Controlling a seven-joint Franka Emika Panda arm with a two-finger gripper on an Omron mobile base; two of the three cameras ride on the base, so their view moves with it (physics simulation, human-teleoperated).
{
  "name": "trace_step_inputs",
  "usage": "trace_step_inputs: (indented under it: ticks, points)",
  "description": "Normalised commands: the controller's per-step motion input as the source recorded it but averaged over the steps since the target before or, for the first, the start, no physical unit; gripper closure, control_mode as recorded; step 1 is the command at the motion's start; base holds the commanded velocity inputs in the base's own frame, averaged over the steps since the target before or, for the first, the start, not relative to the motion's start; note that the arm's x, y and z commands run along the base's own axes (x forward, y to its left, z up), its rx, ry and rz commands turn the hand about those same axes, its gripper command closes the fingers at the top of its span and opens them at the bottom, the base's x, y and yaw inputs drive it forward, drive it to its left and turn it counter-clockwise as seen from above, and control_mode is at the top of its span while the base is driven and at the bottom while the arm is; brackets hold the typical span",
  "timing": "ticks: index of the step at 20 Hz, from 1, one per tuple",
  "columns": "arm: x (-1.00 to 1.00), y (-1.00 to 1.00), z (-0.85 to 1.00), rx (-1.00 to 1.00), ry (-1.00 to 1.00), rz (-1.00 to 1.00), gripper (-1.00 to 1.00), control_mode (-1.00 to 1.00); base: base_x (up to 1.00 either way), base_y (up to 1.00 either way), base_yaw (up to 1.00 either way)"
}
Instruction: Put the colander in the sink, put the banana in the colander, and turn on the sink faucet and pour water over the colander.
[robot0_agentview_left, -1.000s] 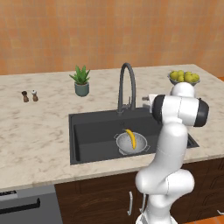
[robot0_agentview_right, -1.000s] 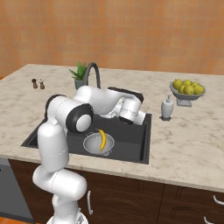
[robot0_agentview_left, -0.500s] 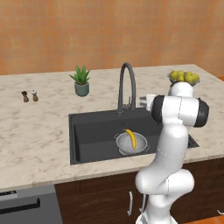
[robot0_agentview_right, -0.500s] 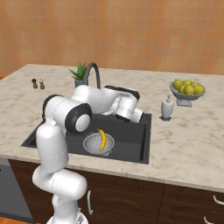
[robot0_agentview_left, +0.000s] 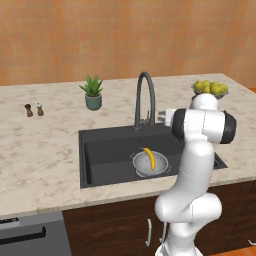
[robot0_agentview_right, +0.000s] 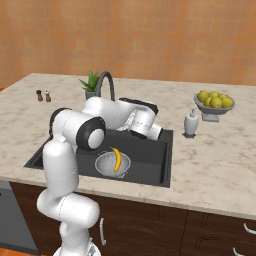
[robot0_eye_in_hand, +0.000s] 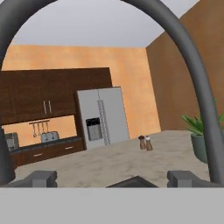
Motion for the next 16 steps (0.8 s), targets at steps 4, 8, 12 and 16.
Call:
trace_step_inputs:
  ticks: [4,8,12,16]
  points:
    - [0.23,0.0,-0.16,0.0,0.03,-0.02,-1.0,-1.0,0.0,0.0,0.0]
    - [0.29,0.0,-0.19,0.0,0.02,-0.01,-1.0,-1.0,0.0,0.0,0.0]
    - [0.34,0.0,-0.14,0.0,0.0,-0.01,-1.0,-1.0,0.0,0.0,0.0]
    - [0.39,0.0,-0.11,0.0,0.0,-0.01,-1.0,-1.0,0.0,0.0,0.0]
